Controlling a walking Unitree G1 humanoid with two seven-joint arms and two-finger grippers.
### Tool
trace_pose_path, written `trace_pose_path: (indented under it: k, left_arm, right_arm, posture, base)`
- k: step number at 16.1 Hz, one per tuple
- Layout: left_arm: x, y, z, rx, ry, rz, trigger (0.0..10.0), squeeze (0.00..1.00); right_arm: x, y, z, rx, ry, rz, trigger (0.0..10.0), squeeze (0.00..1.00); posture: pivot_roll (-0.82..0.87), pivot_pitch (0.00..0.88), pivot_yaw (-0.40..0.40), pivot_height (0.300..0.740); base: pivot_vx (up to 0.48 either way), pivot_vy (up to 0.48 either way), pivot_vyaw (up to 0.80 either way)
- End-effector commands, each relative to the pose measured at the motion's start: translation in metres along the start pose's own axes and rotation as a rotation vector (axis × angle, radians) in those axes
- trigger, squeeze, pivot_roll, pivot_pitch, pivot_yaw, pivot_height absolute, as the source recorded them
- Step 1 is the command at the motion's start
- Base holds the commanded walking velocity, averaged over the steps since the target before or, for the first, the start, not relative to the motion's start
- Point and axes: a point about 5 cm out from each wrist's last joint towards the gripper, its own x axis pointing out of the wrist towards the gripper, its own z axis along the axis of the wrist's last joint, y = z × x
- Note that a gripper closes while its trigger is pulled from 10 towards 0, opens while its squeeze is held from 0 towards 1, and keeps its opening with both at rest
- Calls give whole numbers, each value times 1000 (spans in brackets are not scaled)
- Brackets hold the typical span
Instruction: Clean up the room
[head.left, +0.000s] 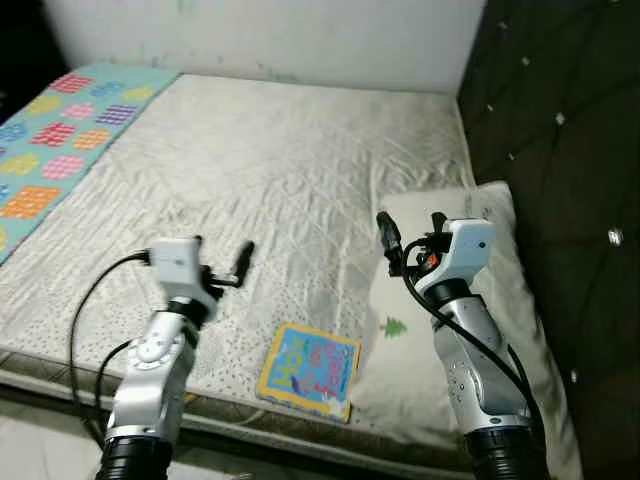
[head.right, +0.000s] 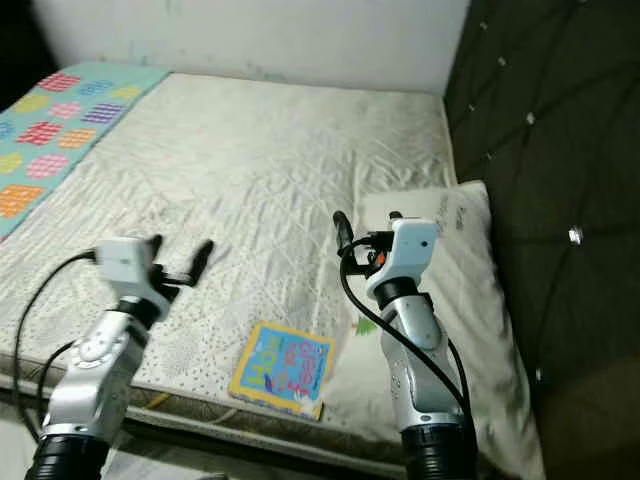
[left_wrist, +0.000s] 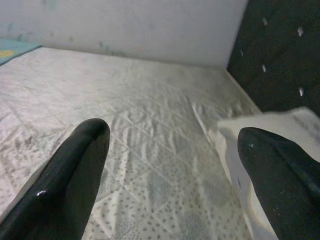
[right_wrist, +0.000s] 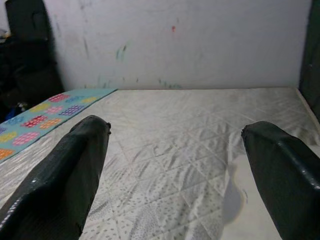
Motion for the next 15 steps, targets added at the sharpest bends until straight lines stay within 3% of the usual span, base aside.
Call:
trace_pose_path:
  k: [1, 4, 5, 6, 8, 9, 11, 15]
  left_arm:
    - [0, -7, -3, 63, 51, -67, 10000, 0]
    - [-7, -11, -10, 133, 69, -86, 10000, 0]
    - [-9, -14, -8, 139, 43, -100, 10000, 0]
    - [-12, -14, 3, 166, -48, -93, 10000, 0]
    - [-21, 0, 3, 152, -53, 52, 10000, 0]
    - [-31, 6, 1, 110, -51, 84, 10000, 0]
    - [-38, 12, 0, 65, -60, 157, 10000, 0]
    - [-38, 9, 2, 58, -74, 140, 10000, 0]
  right_arm:
    - [0, -1, 0, -15, 10, 2, 10000, 0]
    - [-1, -4, 3, -27, 7, -15, 10000, 0]
    - [-3, -4, 3, -29, 5, -22, 10000, 0]
    - [-7, -3, 7, -39, -11, -39, 10000, 0]
    - [-12, -8, 8, -48, -8, -67, 10000, 0]
    - [-15, -10, 5, -39, 14, -61, 10000, 0]
    - [-13, -8, 0, -32, 32, -44, 10000, 0]
    - [-11, -5, 1, -27, 37, -38, 10000, 0]
  posture:
    - [2, 45, -22, 740]
    - [-13, 50, -14, 740]
    - [-28, 47, 0, 740]
    - [-50, 47, 7, 740]
    - [-57, 48, 5, 740]
    - [-52, 51, -6, 740]
    - [-35, 53, -18, 740]
    - [-33, 54, -17, 740]
  base:
    - [0, 0, 0]
    - [0, 0, 0]
    - [0, 0, 0]
    - [0, 0, 0]
    - [0, 0, 0]
    - [0, 0, 0]
    - [0, 0, 0]
    - [0, 0, 0]
